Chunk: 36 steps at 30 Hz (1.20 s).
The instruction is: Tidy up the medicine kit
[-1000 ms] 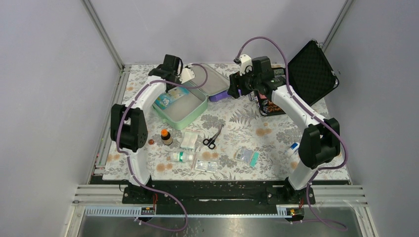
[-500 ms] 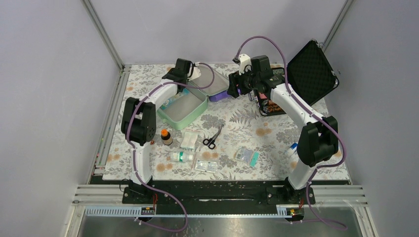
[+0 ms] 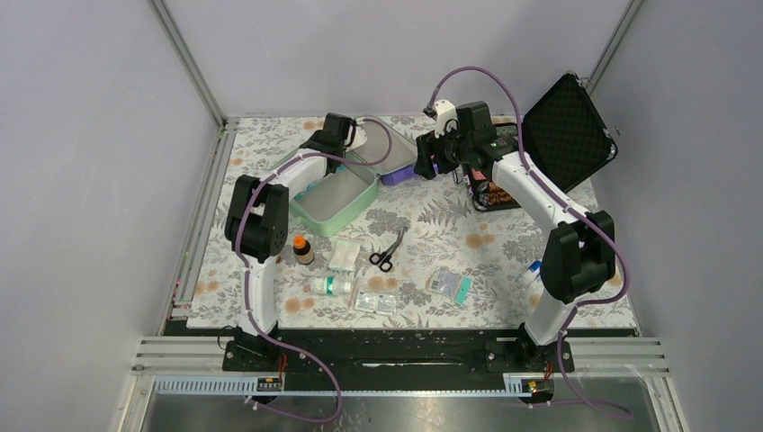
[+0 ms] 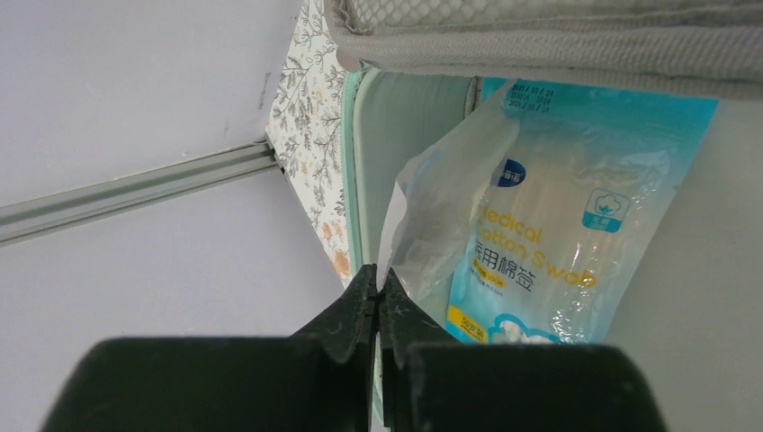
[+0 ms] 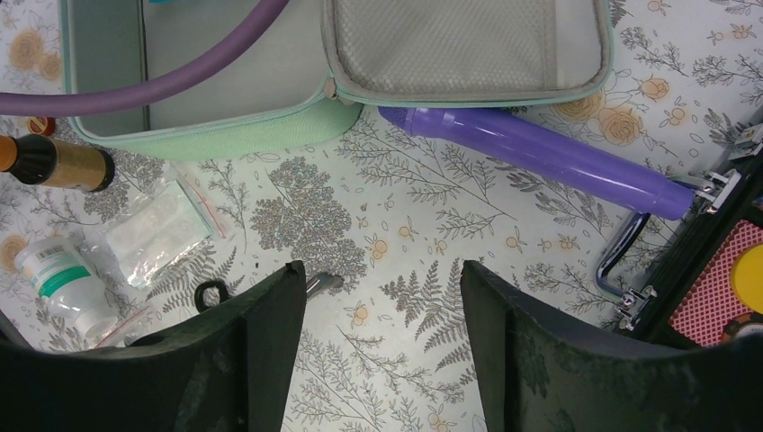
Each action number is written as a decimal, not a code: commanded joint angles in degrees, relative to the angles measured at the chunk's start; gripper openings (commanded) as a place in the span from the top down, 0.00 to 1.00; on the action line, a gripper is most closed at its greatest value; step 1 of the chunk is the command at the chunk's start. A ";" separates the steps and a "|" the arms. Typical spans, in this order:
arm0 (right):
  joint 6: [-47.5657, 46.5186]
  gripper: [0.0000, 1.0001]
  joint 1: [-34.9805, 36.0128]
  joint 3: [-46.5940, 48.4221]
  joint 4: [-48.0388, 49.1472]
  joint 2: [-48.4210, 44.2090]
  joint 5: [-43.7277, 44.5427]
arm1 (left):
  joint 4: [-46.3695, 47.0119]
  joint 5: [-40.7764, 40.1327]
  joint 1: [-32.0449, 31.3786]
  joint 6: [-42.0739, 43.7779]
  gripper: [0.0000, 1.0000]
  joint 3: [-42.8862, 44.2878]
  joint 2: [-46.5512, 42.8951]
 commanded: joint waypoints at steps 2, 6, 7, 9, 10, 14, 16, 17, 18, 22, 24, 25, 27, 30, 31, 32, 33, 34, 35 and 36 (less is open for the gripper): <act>-1.51 0.29 -0.16 0.66 -0.72 -1.38 1.28 | -3.54 1.17 -0.28 -5.18 1.00 4.21 1.97; -1.43 0.30 -0.22 -0.26 -0.91 -2.24 1.29 | -11.30 5.00 -0.28 -10.92 1.00 9.75 3.30; -1.43 0.30 -0.22 -0.39 -0.95 -2.37 1.22 | -11.91 5.83 -0.28 -11.52 1.00 9.93 3.03; -1.28 0.30 -0.22 -0.41 -0.91 -2.40 1.28 | -13.18 7.35 -0.28 -12.34 1.00 10.22 2.71; -1.19 0.30 -0.21 -0.37 -0.87 -2.34 1.26 | -13.93 7.76 -0.29 -12.36 1.00 10.11 2.70; -1.09 0.30 -0.20 -0.24 -0.87 -2.23 1.08 | -14.69 8.81 -0.31 -12.59 0.98 8.91 2.75; -1.00 0.30 -0.24 -0.28 -0.87 -2.31 1.08 | -15.56 10.04 -0.25 -13.30 0.97 8.84 2.81; -0.88 0.30 -0.23 -0.27 -0.87 -2.27 1.09 | -15.65 10.58 -0.20 -13.70 0.94 8.77 2.75; -0.72 0.30 -0.23 -0.26 -0.87 -2.24 1.08 | -15.63 10.78 -0.19 -14.15 0.92 8.79 2.74; -0.55 0.30 -0.22 -0.23 -0.87 -2.23 0.91 | -15.46 12.46 0.12 -16.34 0.80 8.99 2.45; -0.40 0.30 -0.22 -0.47 -0.93 -2.37 0.84 | -16.00 12.86 0.31 -17.63 0.78 9.52 2.58; -0.39 0.30 -0.22 -0.62 -0.87 -2.48 0.79 | -16.97 13.33 0.43 -18.09 0.77 10.26 2.90; -0.31 0.30 -0.22 -0.92 -0.89 -2.73 0.76 | -20.35 14.19 0.42 -18.84 0.66 12.56 3.30; -0.52 0.30 -0.20 -1.47 -0.90 -3.09 0.98 | -23.64 15.22 0.69 -20.22 0.47 13.58 2.21; -0.61 0.30 -0.21 -1.67 -0.95 -3.28 1.06 | -24.31 15.59 0.94 -20.98 0.44 13.39 1.33; -0.75 0.30 -0.22 -1.89 -0.88 -3.46 1.20 | -24.86 16.12 1.25 -21.89 0.41 13.07 0.17; -0.85 0.30 -0.19 -2.04 -0.91 -3.50 1.38 | -25.40 16.61 1.62 -22.68 0.39 12.72 -0.99; -1.23 0.30 -0.22 -2.50 -1.01 -3.89 1.84 | -26.61 18.19 2.34 -24.48 0.38 12.22 -4.01; -1.50 0.30 -0.18 -2.74 -0.97 -4.11 2.03 | -27.13 19.50 2.71 -25.59 0.36 11.84 -5.77; -1.83 0.30 -0.22 -3.07 -1.14 -4.31 2.24 | -27.53 21.09 3.06 -26.27 0.35 11.18 -7.82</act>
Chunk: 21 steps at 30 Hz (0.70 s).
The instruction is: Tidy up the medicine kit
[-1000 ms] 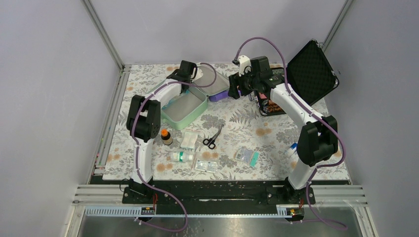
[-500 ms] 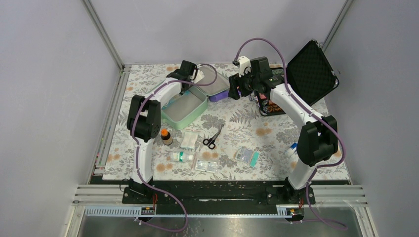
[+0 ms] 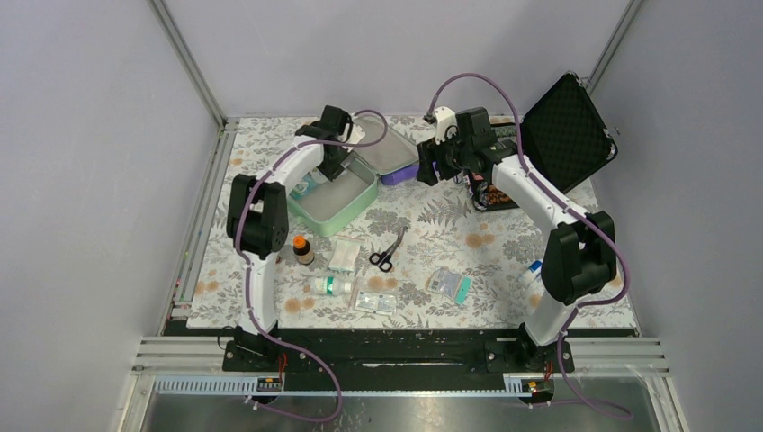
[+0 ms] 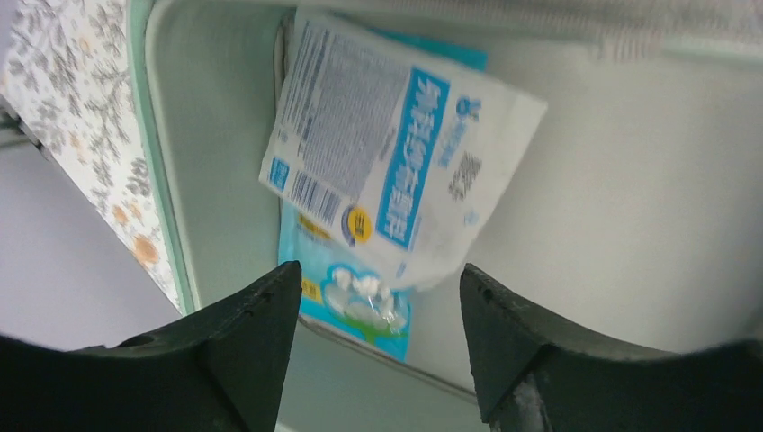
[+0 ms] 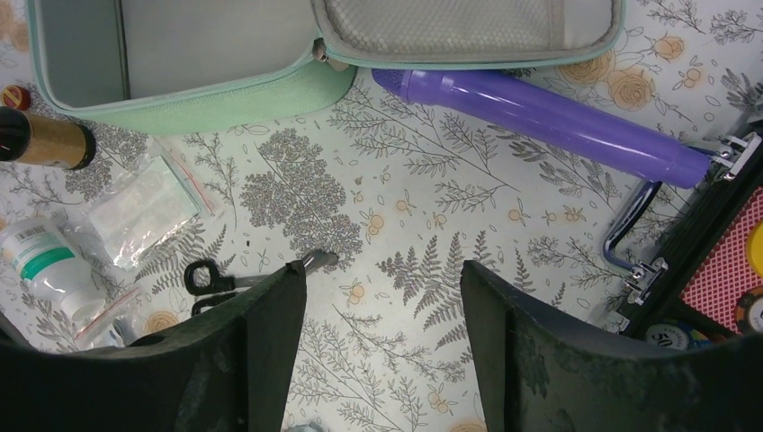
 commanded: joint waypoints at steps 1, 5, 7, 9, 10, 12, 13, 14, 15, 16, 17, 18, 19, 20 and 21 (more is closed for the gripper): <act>-1.50 0.30 -0.12 -1.14 -0.46 -4.10 1.91 | -2.96 7.08 2.05 -5.36 0.34 -0.68 -12.47; -3.46 0.30 -0.12 -2.69 -1.40 -4.98 3.02 | -4.78 18.33 3.66 -6.39 0.27 -5.68 -21.70; -4.72 0.30 -0.19 -3.52 -2.30 -5.43 3.49 | -7.17 26.73 4.86 -5.35 0.26 -7.75 -25.24; -5.76 0.30 -0.28 -4.49 -3.36 -5.86 3.71 | -11.49 35.81 6.18 -1.10 0.25 -10.41 -28.41; -5.89 0.30 -0.36 -5.07 -3.92 -6.16 3.65 | -13.86 39.78 6.74 2.43 0.25 -12.13 -30.02; -5.92 0.30 -0.38 -6.07 -4.49 -6.79 3.28 | -22.83 47.16 7.22 12.89 0.26 -14.83 -32.15; -5.84 0.30 -0.38 -6.46 -4.52 -6.98 3.08 | -28.25 49.66 7.11 19.06 0.26 -16.00 -33.00; -5.80 0.30 -0.38 -6.63 -4.58 -7.14 2.91 | -32.98 51.57 6.72 23.77 0.26 -17.21 -33.67; -5.76 0.30 -0.37 -6.70 -4.71 -7.15 2.80 | -35.87 52.66 6.37 26.73 0.26 -18.93 -34.31; -5.74 0.29 -0.38 -6.81 -4.77 -7.29 2.76 | -37.59 52.88 6.12 28.37 0.26 -20.84 -34.92; -5.74 0.29 -0.38 -7.02 -4.79 -7.38 2.75 | -37.81 52.50 5.85 29.27 0.26 -22.87 -35.60; -5.74 0.29 -0.38 -7.36 -4.78 -7.42 2.71 | -37.42 51.98 5.72 30.39 0.26 -24.94 -36.25; -5.79 0.29 -0.38 -7.67 -4.74 -7.52 2.65 | -36.66 51.40 5.51 31.96 0.27 -26.98 -36.88; -5.89 0.29 -0.36 -8.12 -4.72 -7.58 2.36 | -35.21 50.42 5.02 32.94 0.28 -29.06 -37.48; -6.10 0.29 -0.38 -8.65 -4.81 -7.71 1.99 | -32.69 49.11 4.40 32.89 0.29 -30.90 -38.02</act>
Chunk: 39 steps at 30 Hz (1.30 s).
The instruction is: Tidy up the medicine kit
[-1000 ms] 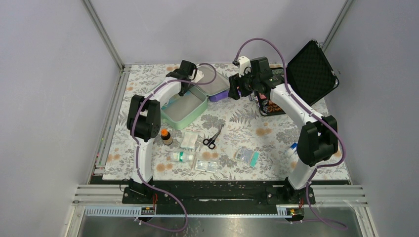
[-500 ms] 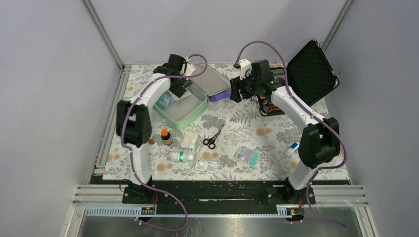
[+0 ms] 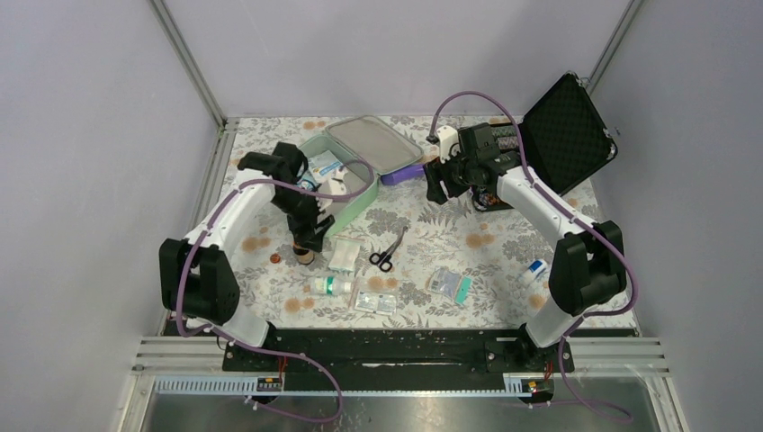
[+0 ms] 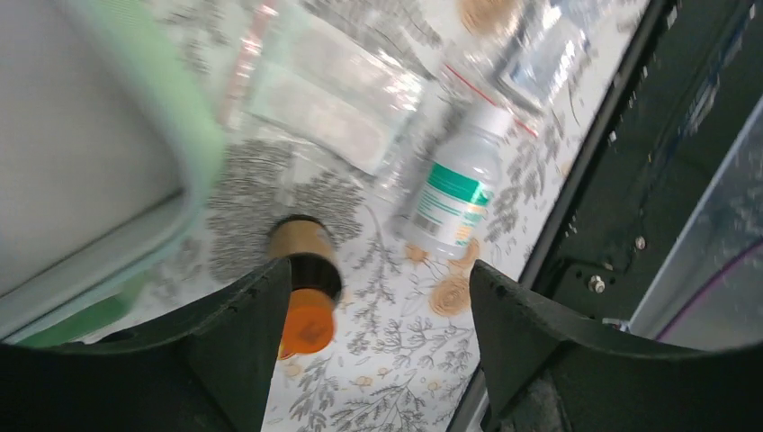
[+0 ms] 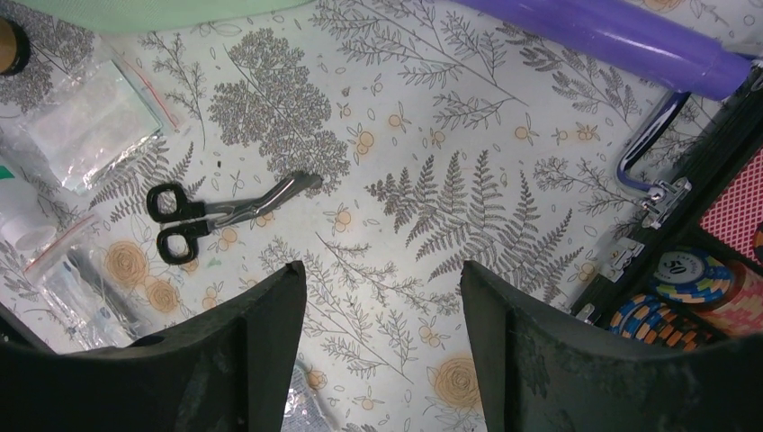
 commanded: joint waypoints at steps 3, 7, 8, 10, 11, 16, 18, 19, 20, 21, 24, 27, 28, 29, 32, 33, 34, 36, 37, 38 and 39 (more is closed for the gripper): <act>-1.83 0.29 -0.33 -2.96 -1.07 -3.65 -1.21 | 7.96 0.42 -3.84 4.83 0.32 -9.68 -4.05; -3.57 0.29 -0.29 -4.80 -2.62 -4.71 -1.56 | 28.28 -4.73 -8.88 -7.09 0.36 -17.79 -7.50; -4.04 0.29 -0.33 -5.20 -2.86 -5.16 -1.37 | 33.16 -4.53 -10.16 -9.12 0.36 -20.13 -8.98; -4.50 0.29 -0.33 -6.06 -3.21 -6.06 -0.75 | 42.18 -3.09 -11.67 -11.99 0.39 -24.23 -10.51; -4.66 0.29 -0.33 -6.43 -3.39 -6.37 -0.63 | 43.65 -1.67 -11.78 -12.50 0.40 -25.22 -10.44; -4.87 0.29 -0.34 -8.25 -4.03 -7.80 -0.59 | 42.47 0.14 -12.47 -6.88 0.48 -25.55 -6.18; -4.87 0.29 -0.31 -8.50 -4.12 -7.87 -0.65 | 41.80 -0.29 -12.71 -4.64 0.47 -25.52 -4.70; -4.87 0.29 -0.33 -8.54 -4.03 -7.83 -0.72 | 41.72 -0.82 -12.89 -3.84 0.46 -25.66 -4.23; -4.87 0.29 -0.32 -8.51 -4.00 -7.77 -0.69 | 41.69 -1.24 -13.05 -3.16 0.45 -25.77 -3.80; -4.91 0.29 -0.33 -8.46 -4.04 -7.76 -0.64 | 41.46 -1.42 -13.11 -2.68 0.44 -25.78 -3.55; -4.88 0.29 -0.35 -8.25 -3.97 -7.56 -0.69 | 39.80 -1.00 -13.20 -1.56 0.42 -25.25 -2.11; -4.72 0.29 -0.34 -8.16 -4.05 -7.32 -0.93 | 38.41 -1.14 -13.64 -1.10 0.40 -24.87 -0.75; -4.62 0.29 -0.34 -8.18 -4.02 -7.20 -0.97 | 38.33 -1.94 -13.94 -0.95 0.41 -24.90 -0.30; -4.46 0.29 -0.32 -8.11 -4.07 -7.10 -1.05 | 38.31 -2.68 -14.28 -0.69 0.41 -25.00 -0.03; -3.04 0.29 -0.34 -7.51 -4.00 -6.33 -1.71 | 41.41 -5.35 -14.97 -2.53 0.41 -26.75 -0.16; -2.42 0.29 -0.34 -7.07 -3.97 -6.01 -2.03 | 43.55 -7.44 -15.57 -3.57 0.40 -27.73 -0.16; -1.73 0.29 -0.35 -6.75 -3.73 -5.76 -2.48 | 44.62 -9.94 -16.32 -3.44 0.40 -28.49 0.29; -0.83 0.29 -0.33 -6.22 -2.95 -5.26 -2.95 | 46.13 -13.56 -17.31 -2.97 0.41 -29.35 1.86; -0.75 0.29 -0.34 -5.89 -2.81 -4.89 -2.99 | 47.13 -15.26 -17.59 -3.31 0.43 -29.72 2.72; -0.74 0.29 -0.34 -5.42 -2.84 -4.52 -2.92 | 48.01 -16.41 -17.82 -3.84 0.47 -29.81 3.62; -0.88 0.29 -0.34 -5.02 -2.85 -4.22 -2.72 | 48.21 -17.16 -17.85 -4.50 0.52 -29.65 4.20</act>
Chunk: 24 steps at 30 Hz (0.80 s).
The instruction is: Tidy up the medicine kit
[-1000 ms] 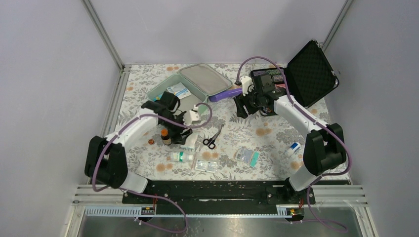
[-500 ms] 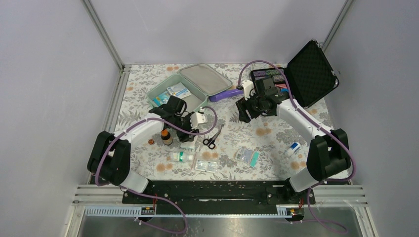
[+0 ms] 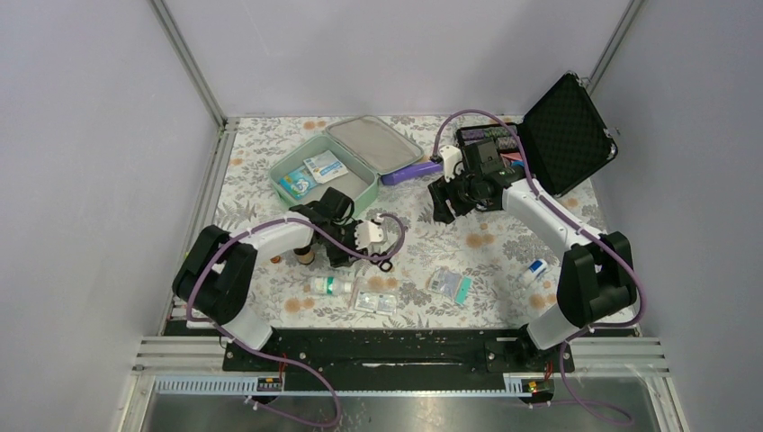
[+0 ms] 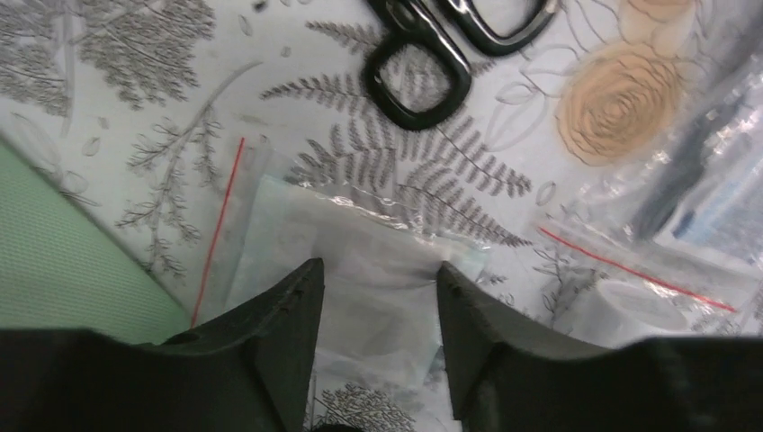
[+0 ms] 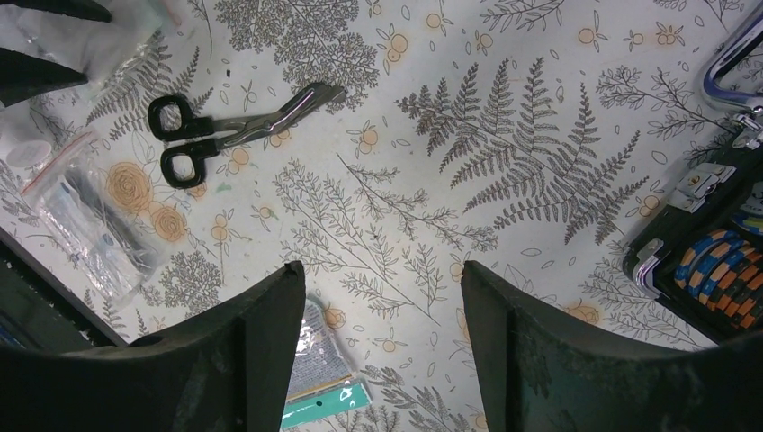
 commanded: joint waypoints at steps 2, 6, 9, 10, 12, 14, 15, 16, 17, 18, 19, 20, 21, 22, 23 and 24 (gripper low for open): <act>0.84 0.29 -0.31 3.89 0.58 1.44 -1.00 | 4.92 -7.08 -0.89 -2.20 0.64 0.34 3.24; 0.48 0.29 -0.25 4.63 0.62 1.73 -0.83 | 3.43 -3.62 -0.53 -2.72 0.88 2.11 3.15; 0.57 0.29 -0.35 4.77 0.70 1.71 -1.04 | 1.32 0.24 1.18 -3.21 0.99 4.94 2.59; 0.52 0.29 -0.32 4.72 0.70 1.62 -1.03 | 0.65 1.87 1.98 -3.54 1.00 6.24 2.11; 0.23 0.29 -0.29 4.61 0.64 1.61 -0.91 | -0.33 4.95 3.13 -4.29 1.00 9.12 1.31; -0.18 0.29 -0.31 4.51 0.66 1.73 -0.67 | -1.59 6.74 3.87 -4.90 1.00 12.59 1.31; -0.36 0.29 -0.29 4.48 0.71 1.62 -0.52 | -2.26 7.46 4.23 -5.26 1.00 14.40 1.56; -0.47 0.29 -0.31 4.44 0.83 1.66 -0.39 | -2.81 8.45 4.72 -5.62 1.00 16.45 1.85; -0.60 0.29 -0.30 4.41 0.93 1.67 -0.26 | -3.42 9.68 5.35 -5.99 1.00 18.27 2.13; -0.73 0.29 -0.31 4.39 1.02 1.67 -0.17 | -3.96 10.72 5.80 -6.42 1.00 19.91 2.41; -0.82 0.29 -0.27 4.46 1.06 1.66 -0.08 | -4.56 11.05 6.08 -6.85 1.00 21.43 2.85; -0.91 0.29 -0.24 4.54 1.07 1.75 -0.08 | -6.45 10.81 6.17 -6.90 1.00 23.25 3.67; -0.99 0.29 -0.30 4.65 1.01 1.76 -0.01 | -9.22 10.57 6.07 -6.88 0.97 26.08 4.61; -1.08 0.29 -0.36 4.79 0.97 1.83 0.03 | -12.14 9.92 6.11 -7.82 0.84 27.72 5.50; -1.24 0.29 -0.32 4.89 0.92 1.80 0.08 | -13.42 8.57 6.06 -9.11 0.73 27.80 5.60; -1.34 0.29 -0.31 5.00 0.97 1.88 0.18 | -13.49 6.91 5.98 -10.02 0.65 26.24 4.90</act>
